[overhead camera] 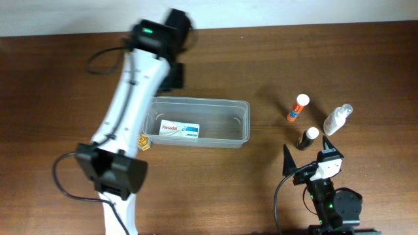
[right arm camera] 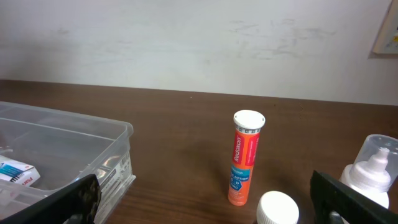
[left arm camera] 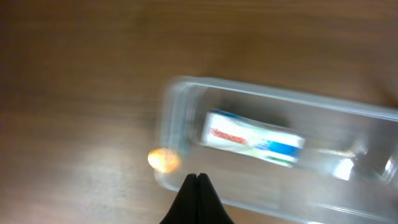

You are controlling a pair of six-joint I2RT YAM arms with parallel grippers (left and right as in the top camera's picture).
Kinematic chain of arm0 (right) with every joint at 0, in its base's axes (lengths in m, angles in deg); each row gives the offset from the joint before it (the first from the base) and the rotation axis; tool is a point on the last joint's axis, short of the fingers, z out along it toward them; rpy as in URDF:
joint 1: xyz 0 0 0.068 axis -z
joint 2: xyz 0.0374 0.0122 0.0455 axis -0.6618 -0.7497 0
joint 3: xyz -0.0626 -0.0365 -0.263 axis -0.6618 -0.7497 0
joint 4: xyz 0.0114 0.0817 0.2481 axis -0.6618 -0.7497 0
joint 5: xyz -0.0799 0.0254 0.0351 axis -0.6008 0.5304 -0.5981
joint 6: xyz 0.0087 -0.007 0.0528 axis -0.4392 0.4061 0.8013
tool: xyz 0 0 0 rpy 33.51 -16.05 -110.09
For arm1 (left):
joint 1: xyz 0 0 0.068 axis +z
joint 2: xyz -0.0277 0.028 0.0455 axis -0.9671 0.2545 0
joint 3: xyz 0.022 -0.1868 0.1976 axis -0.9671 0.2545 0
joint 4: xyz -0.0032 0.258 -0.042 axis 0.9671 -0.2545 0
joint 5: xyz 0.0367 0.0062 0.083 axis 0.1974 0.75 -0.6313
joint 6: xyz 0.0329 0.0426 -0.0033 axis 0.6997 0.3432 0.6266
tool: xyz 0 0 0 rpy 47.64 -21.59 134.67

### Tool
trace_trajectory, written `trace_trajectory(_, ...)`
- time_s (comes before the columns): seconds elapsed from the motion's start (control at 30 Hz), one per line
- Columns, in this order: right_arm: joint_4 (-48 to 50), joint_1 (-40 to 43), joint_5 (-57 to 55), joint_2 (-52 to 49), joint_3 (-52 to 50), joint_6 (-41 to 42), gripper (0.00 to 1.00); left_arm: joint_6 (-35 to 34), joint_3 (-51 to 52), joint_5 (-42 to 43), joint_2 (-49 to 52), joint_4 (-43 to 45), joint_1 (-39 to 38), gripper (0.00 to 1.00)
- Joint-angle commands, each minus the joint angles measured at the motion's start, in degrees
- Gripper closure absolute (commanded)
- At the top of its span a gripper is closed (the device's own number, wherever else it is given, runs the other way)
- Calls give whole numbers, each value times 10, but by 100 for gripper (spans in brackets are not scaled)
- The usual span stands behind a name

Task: Pack container
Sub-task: 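Withdraw the left gripper and move it toward the gold-capped jar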

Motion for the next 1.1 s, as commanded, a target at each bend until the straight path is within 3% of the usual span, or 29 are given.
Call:
trace_trajectory(0.0,-4,4,-3,4,-3,1,2,-10,6,9,-10,-4,56,100)
trace_trajectory(0.2,-4,4,-3,4,-3,1,1,-10,43,29,-10,-4,122,100)
trace_trajectory(0.43,-4,4,-3,4,-3,1,2,-10,155,31,-10,18,153,100)
trace_trajectory(0.73,-4,4,-3,4,-3,1,2,14,279,126,-10,98,151,100)
trace_trajectory(1.07,-4,4,-3,4,-3,1,2,89,294,244,-10,95,141,100)
